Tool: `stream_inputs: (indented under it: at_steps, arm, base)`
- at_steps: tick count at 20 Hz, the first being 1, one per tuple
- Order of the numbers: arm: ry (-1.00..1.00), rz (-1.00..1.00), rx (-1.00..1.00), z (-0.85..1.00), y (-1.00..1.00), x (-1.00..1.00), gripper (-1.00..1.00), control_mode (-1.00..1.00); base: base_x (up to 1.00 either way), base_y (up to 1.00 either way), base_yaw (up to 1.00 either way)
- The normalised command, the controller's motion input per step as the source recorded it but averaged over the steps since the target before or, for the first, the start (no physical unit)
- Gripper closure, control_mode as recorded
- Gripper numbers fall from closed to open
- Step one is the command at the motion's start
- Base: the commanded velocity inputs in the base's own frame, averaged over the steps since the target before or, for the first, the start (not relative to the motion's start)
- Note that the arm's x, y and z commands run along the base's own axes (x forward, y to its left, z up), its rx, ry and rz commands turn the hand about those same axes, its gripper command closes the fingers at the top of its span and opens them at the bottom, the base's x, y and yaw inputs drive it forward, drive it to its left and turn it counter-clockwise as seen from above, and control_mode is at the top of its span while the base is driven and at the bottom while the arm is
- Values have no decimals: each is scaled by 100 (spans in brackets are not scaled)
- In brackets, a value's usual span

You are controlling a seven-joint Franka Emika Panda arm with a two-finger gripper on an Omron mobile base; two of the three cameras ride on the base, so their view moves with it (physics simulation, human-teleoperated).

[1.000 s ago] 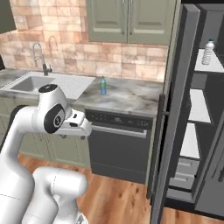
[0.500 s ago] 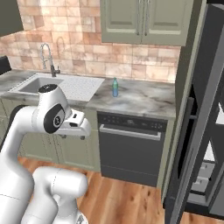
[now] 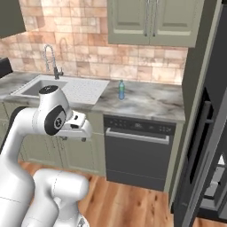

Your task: Take the bottled waters from the counter and place them in the freezer to freeze. Close the freezer door after placing the bottles.

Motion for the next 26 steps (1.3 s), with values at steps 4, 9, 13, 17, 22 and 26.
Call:
stream_inputs:
  at_steps: [4, 9, 13, 17, 22, 26]
  arm:
    - [0, 0, 0, 0, 0, 0, -100, 100]
    - [0, 0, 0, 0, 0, 0, -100, 100]
    - [0, 0, 0, 0, 0, 0, -100, 100]
    - [0, 0, 0, 0, 0, 0, -100, 100]
    - [0, 0, 0, 0, 0, 0, -100, 100]
    - [0, 0, 0, 0, 0, 0, -100, 100]
  base:
    - [39, 37, -6]
    - [53, 30, -7]
    - [41, 2, 0]
    - [42, 11, 0]
    - [45, 16, -1]
    - [44, 20, -2]
